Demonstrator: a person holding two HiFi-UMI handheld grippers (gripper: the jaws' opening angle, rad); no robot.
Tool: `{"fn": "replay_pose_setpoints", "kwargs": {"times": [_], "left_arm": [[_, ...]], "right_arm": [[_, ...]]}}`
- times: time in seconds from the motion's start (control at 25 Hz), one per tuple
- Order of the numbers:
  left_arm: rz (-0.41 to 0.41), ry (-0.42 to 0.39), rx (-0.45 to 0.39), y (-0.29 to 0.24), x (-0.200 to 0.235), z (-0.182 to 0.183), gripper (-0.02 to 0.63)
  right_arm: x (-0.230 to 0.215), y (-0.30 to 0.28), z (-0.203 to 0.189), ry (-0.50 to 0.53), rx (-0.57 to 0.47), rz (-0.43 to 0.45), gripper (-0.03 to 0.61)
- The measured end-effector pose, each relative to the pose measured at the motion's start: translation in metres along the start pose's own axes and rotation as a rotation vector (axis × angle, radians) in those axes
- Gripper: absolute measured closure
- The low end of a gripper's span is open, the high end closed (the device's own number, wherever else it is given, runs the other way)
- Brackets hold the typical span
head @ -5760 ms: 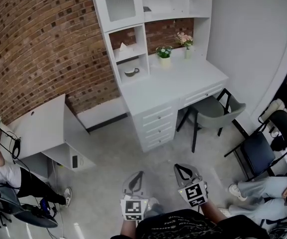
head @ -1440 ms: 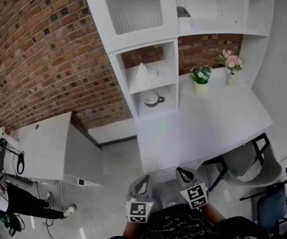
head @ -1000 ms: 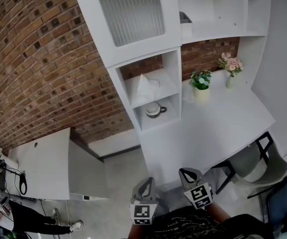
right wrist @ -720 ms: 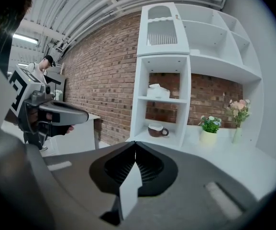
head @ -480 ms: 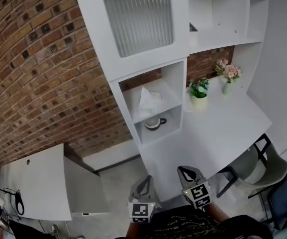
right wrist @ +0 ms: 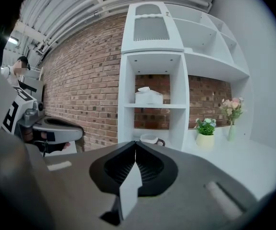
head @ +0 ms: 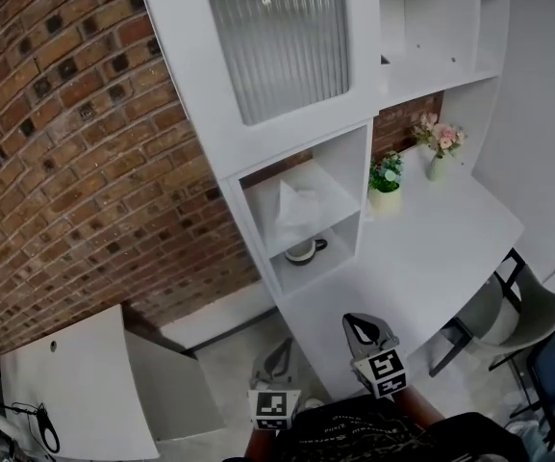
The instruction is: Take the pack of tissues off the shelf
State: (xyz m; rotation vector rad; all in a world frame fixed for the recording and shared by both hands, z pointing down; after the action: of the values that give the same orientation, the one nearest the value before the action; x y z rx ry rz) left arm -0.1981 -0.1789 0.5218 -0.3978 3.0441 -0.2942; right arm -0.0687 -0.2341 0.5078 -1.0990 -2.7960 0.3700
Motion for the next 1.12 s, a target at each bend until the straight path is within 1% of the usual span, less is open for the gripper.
{"fn": "replay_pose_setpoints", "kwargs": {"times": [0.16,0.24,0.32,0.4,0.48,0.52,0.6,0.8,0.96,1.04,1.12], "left_arm": [[-0.033,-0.008,0.01,-0.007,0.016,-0.001,0.604],[-0.041,-0.012,0.019,-0.009,0.025,-0.001,0.604],[-0.056,-0.003,0.025,-0.011,0.029,0.004,0.604],[-0.064,0.005,0.027,-0.014,0.032,-0.001,0.604],[-0.068,0.004,0.041,-0.016,0.037,-0.011,0.604],[-0.071,0.004,0.048,-0.017,0.039,-0.012,0.604],[-0.075,0.004,0.056,-0.019,0.042,-0.011,0.604],[-0.061,0.007,0.051,-0.026,0.045,-0.006,0.604],[-0.041,0.018,0.058,-0.026,0.044,-0.008,0.604],[-0.033,0.018,0.068,-0.025,0.046,-0.012,0.604],[-0.018,0.028,0.074,-0.025,0.049,-0.013,0.604]], "right_arm": [[-0.004,-0.018,0.005,-0.066,-0.007,-0.06,0.569],[-0.005,-0.03,0.011,-0.082,-0.016,-0.068,0.568],[-0.004,-0.04,0.027,-0.086,-0.046,-0.066,0.552],[-0.007,-0.048,0.041,-0.088,-0.069,-0.072,0.503],[-0.011,-0.056,0.051,-0.092,-0.079,-0.083,0.423],[-0.012,-0.06,0.057,-0.094,-0.086,-0.09,0.393],[-0.016,-0.068,0.071,-0.095,-0.107,-0.108,0.351],[-0.028,-0.082,0.1,-0.084,-0.144,-0.141,0.272],[-0.032,-0.098,0.114,-0.068,-0.139,-0.136,0.216],[-0.034,-0.106,0.121,-0.068,-0.138,-0.15,0.184],[-0.034,-0.113,0.129,-0.067,-0.15,-0.166,0.166]]}}
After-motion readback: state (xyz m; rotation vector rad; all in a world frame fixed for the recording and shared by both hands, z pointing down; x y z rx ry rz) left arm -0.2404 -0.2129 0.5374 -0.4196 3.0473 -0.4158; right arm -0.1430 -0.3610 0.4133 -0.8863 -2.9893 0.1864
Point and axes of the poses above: the fingertips, and each gripper's own axes: y backward along the fingers, x to its left, z out of its top, the point moved 2 cm from there along y, backward along the fingers, and after that the axes turned 1 degree about x, right-handed, at the moved point
